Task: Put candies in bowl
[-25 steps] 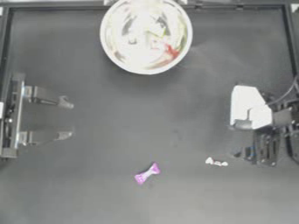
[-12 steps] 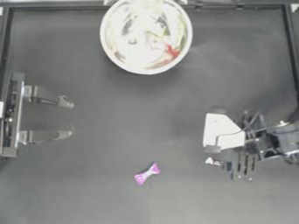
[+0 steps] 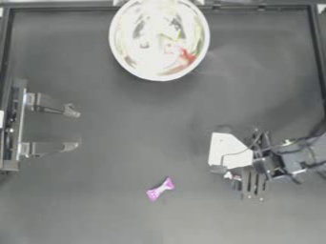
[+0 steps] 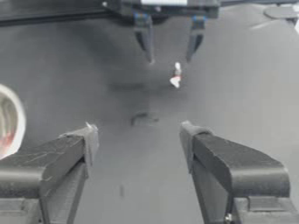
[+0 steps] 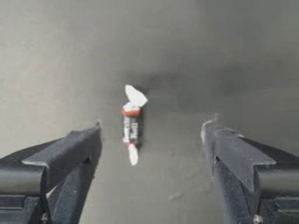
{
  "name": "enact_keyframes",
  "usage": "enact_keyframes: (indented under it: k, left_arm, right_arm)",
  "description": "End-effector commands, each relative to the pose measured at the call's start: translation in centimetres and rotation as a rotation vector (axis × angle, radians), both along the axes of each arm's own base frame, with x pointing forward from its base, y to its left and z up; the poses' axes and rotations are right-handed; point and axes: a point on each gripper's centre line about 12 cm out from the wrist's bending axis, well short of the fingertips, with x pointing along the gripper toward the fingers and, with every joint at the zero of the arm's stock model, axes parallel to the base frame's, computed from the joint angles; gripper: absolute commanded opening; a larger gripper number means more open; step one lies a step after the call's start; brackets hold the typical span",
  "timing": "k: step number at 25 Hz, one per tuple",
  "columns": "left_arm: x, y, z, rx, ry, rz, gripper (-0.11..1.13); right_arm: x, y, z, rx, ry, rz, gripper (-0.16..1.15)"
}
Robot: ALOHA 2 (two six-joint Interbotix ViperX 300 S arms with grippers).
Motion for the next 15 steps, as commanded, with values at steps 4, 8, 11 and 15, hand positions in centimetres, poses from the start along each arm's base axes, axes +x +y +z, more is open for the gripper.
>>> enact_keyframes:
  k: [4, 8, 11, 15]
  left_arm:
    - [0.1, 0.1, 0.4, 0.000, -0.012, 0.004, 0.92]
    - [0.1, 0.1, 0.4, -0.002, -0.012, 0.004, 0.92]
    - [0.1, 0.1, 0.4, -0.002, -0.011, 0.004, 0.92]
    - [0.1, 0.0, 0.4, -0.008, -0.011, 0.004, 0.92]
  right_arm:
    - [0.4, 0.2, -0.7, 0.010, -0.013, 0.002, 0.97]
    - [0.3, 0.3, -1.2, 0.020, -0.020, 0.002, 0.97]
    - [0.4, 0.3, -1.4, 0.022, -0.017, 0.000, 0.97]
    - [0.5, 0.4, -2.1, 0.022, -0.006, 0.001, 0.96]
